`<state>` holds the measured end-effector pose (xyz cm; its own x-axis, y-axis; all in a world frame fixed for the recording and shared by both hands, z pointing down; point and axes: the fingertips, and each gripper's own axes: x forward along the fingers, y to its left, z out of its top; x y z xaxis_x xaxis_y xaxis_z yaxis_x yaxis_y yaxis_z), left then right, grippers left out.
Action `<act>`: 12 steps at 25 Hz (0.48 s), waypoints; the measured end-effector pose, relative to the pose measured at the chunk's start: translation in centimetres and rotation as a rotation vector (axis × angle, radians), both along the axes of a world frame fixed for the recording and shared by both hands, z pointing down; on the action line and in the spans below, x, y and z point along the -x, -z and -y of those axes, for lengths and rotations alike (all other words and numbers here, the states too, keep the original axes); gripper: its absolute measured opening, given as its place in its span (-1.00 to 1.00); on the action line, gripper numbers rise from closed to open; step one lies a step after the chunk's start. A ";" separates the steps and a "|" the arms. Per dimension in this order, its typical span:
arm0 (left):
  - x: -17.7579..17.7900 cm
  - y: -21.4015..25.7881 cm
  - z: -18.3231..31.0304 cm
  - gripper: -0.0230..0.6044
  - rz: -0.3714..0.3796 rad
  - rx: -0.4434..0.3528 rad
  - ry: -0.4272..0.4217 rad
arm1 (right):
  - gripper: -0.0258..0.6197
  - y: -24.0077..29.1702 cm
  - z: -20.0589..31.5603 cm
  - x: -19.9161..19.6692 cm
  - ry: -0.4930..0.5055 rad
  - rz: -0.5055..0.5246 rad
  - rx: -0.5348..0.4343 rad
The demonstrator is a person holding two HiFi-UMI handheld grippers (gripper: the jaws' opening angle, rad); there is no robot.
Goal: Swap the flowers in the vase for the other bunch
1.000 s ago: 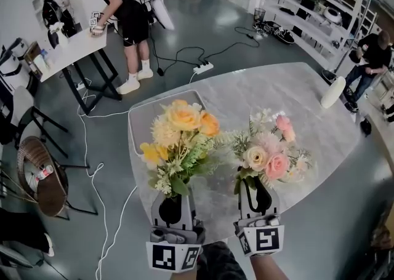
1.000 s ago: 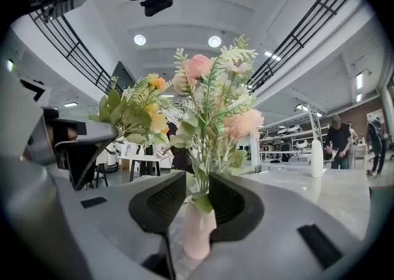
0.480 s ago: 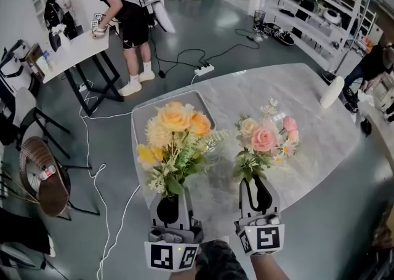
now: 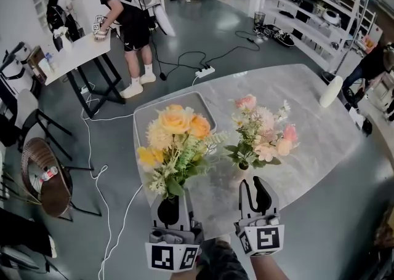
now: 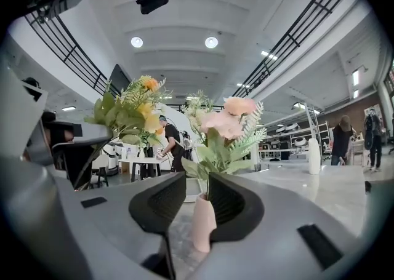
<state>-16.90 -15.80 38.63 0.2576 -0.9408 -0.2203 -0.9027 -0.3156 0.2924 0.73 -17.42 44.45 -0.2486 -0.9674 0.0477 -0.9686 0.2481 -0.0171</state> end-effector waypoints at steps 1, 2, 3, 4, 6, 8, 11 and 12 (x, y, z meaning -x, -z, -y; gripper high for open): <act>0.1 -0.1 -0.2 -0.71 0.001 0.001 0.000 | -0.59 0.0 -0.2 0.1 0.001 0.001 -0.001; 0.1 -0.2 -0.3 -0.71 0.000 0.002 0.000 | -0.60 0.0 -0.3 0.3 0.003 0.003 -0.002; 0.2 -0.3 -0.5 -0.72 -0.001 0.004 -0.001 | -0.60 0.0 -0.4 0.3 0.004 0.004 -0.003; 0.2 -0.3 -0.6 -0.72 -0.002 0.006 -0.001 | -0.60 0.1 -0.5 0.4 0.004 0.006 -0.004; 0.4 -0.2 -0.9 -0.72 -0.006 0.010 0.001 | -0.60 0.3 -0.8 0.5 0.004 0.010 -0.004; 0.4 -0.2 -1.1 -0.72 -0.009 0.011 0.002 | -0.60 0.5 -1.0 0.5 0.006 0.013 -0.005; 0.2 0.0 -1.5 -0.72 -0.007 0.008 0.001 | -0.60 0.6 -1.5 0.5 0.009 0.016 -0.010; 0.1 0.1 -1.6 -0.72 -0.006 0.007 0.000 | -0.60 0.8 -1.6 0.5 0.010 0.019 -0.011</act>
